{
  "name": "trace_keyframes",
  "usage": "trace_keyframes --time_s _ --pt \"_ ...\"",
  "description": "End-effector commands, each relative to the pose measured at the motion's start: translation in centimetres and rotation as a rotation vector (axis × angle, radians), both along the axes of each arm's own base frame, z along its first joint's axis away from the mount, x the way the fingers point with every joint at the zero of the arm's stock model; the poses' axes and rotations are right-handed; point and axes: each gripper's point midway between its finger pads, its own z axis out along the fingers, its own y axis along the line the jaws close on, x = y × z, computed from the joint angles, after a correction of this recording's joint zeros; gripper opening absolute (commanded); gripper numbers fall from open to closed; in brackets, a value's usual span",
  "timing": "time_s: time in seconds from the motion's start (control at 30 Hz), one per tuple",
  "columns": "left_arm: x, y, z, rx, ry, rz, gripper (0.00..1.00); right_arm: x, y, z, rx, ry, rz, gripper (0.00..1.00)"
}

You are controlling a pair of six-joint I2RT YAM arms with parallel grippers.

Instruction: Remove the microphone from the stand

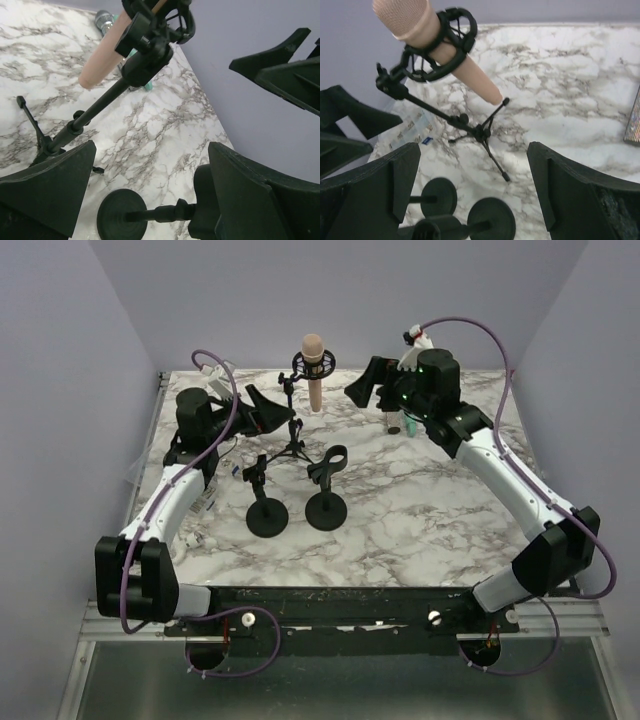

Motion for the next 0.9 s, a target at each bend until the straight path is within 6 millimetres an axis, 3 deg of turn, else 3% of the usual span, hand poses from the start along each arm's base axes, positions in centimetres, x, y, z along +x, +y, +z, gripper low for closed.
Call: trace_keyframes --time_s 0.0,0.2,0.5,0.7,0.87 --pt "-1.9 1.6 3.2 0.069 -0.057 -0.013 0.99 2.5 2.0 2.1 -0.098 -0.084 -0.043 0.97" --pt "-2.9 2.1 7.4 0.178 -0.159 -0.044 0.98 4.9 5.8 5.0 -0.174 -0.206 -0.082 0.96" --pt "-3.2 3.9 5.3 0.225 -0.18 0.044 0.98 8.2 9.9 4.9 -0.256 -0.276 -0.113 0.91" --pt "-3.3 4.1 5.1 0.245 -0.176 0.043 0.98 9.7 10.7 5.0 -0.287 -0.326 -0.146 0.87" --pt "-3.6 3.8 5.2 0.23 -0.175 0.025 0.98 10.2 11.1 4.9 -0.302 -0.353 -0.135 0.76"
